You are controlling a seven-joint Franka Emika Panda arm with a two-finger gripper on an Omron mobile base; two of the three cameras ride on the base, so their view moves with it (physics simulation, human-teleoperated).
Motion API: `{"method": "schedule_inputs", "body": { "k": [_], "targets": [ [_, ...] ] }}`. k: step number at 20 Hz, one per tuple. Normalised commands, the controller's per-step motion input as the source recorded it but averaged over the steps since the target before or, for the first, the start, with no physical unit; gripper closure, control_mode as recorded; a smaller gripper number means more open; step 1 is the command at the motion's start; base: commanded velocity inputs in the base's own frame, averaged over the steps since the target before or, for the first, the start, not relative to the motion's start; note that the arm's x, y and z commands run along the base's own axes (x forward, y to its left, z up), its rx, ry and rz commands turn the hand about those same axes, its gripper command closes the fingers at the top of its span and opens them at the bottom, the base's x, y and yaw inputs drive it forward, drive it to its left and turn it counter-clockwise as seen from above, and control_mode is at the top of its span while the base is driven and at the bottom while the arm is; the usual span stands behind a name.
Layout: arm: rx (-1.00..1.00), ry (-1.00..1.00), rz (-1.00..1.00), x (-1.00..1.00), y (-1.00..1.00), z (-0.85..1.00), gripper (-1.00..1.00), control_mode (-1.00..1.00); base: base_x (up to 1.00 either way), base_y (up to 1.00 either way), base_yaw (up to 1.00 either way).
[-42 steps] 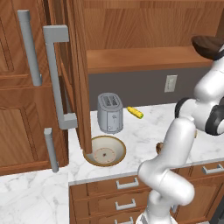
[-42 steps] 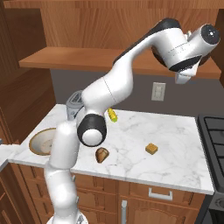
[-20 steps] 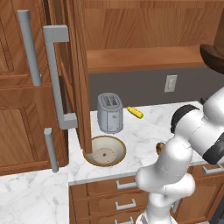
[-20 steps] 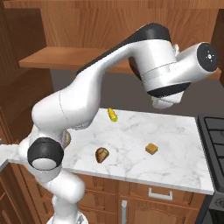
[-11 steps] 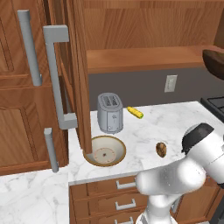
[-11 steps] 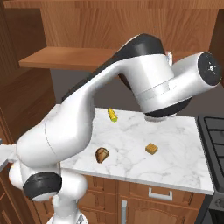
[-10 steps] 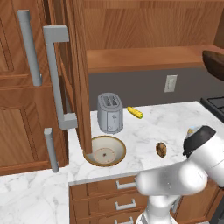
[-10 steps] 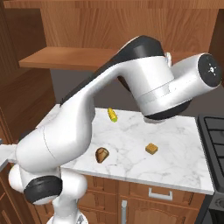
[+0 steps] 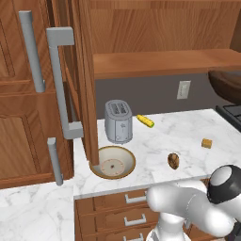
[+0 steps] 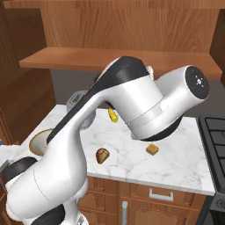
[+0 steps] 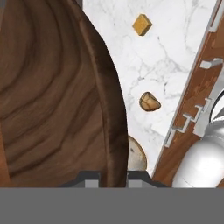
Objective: Pick both bowls and place them on the counter. Then place the bread in one bowl and place the cake in the other bowl.
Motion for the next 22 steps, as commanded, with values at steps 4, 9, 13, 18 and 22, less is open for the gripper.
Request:
{"method": "schedule_inputs", "body": {
  "k": [4,9,13,18,22],
  "targets": [
    [-0.11,0.00,0.00,0.07,0.48,-0.49,1.00,-1.00,0.00,0.00,0.00],
    [-0.04,0.00,0.02,0.41,0.20,-0.40,1.00,-1.00,0.00,0.00,0.00],
    [-0.03,0.00,0.06,0.45,0.16,-0.49,1.00,-1.00,0.00,0.00,0.00],
    [0.00,0.00,0.21,0.41,0.14,-0.51,1.00,-1.00,0.00,0.00,0.00],
    [0.00,0.00,0.22,0.51,0.08,-0.46,1.00,-1.00,0.00,0.00,0.00]
  ]
}}
